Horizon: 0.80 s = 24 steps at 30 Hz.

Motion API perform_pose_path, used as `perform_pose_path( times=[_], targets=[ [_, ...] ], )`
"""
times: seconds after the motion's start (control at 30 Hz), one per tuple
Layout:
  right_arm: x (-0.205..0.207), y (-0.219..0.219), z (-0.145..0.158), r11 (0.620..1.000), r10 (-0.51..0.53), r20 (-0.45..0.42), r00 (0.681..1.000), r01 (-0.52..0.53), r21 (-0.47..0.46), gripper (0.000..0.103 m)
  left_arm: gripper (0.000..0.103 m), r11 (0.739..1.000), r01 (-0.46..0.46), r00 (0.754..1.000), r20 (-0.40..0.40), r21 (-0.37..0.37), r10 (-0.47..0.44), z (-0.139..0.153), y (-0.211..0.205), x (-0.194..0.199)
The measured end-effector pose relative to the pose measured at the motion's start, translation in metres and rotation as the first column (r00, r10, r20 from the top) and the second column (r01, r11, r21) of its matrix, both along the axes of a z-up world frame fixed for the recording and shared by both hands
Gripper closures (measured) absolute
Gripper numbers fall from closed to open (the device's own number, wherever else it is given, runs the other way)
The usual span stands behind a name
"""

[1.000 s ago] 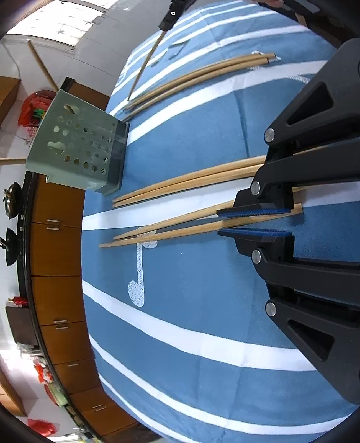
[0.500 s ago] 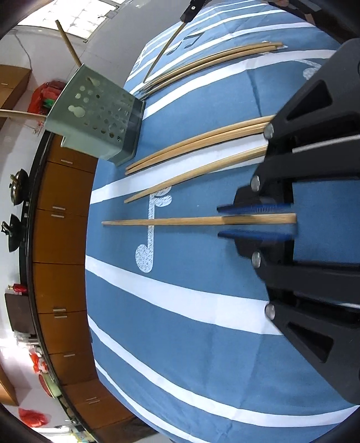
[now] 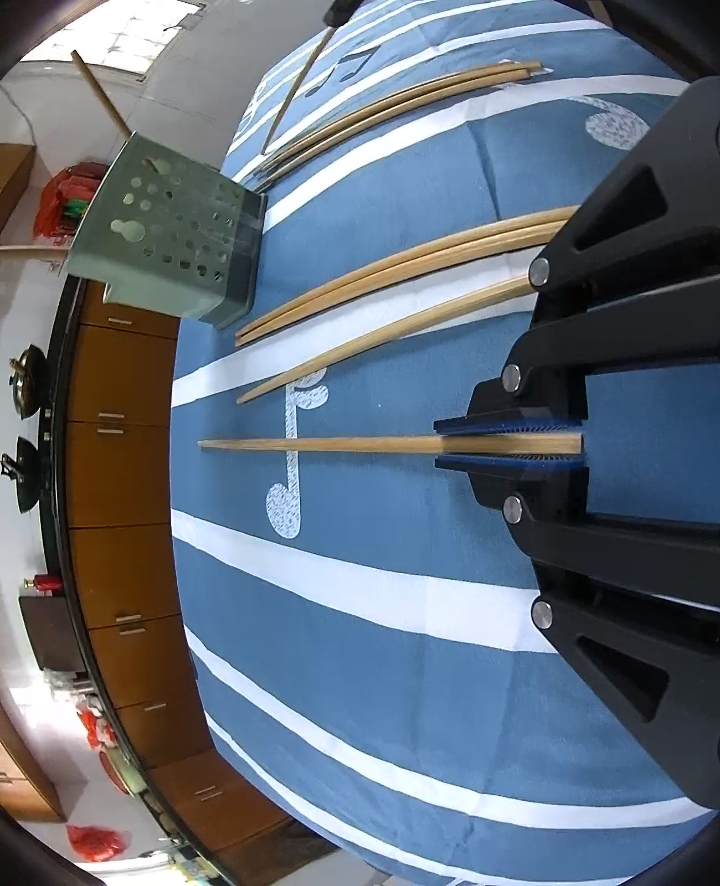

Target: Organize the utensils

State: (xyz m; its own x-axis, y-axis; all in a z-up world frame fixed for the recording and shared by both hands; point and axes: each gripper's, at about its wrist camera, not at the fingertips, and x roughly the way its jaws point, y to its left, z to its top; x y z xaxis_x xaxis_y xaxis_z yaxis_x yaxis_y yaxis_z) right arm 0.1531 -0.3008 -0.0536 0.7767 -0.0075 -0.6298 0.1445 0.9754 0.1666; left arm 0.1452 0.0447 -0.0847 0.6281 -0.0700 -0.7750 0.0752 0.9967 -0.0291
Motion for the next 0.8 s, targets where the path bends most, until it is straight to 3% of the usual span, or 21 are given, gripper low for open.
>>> perform_pose_path(
  times=[0.37, 0.8],
  targets=[
    [-0.005, -0.005, 0.014, 1.0, -0.009, 0.041, 0.999, 0.009, 0.003, 0.095, 0.096, 0.998, 0.003, 0.987, 0.162, -0.065, 0.007, 0.056, 0.009, -0.017],
    [-0.015, -0.007, 0.04, 1.0, -0.008, 0.134, 0.991, 0.007, 0.007, 0.095, 0.096, 0.99, -0.023, 0.943, 0.326, -0.141, 0.069, 0.114, 0.02, -0.025]
  ],
)
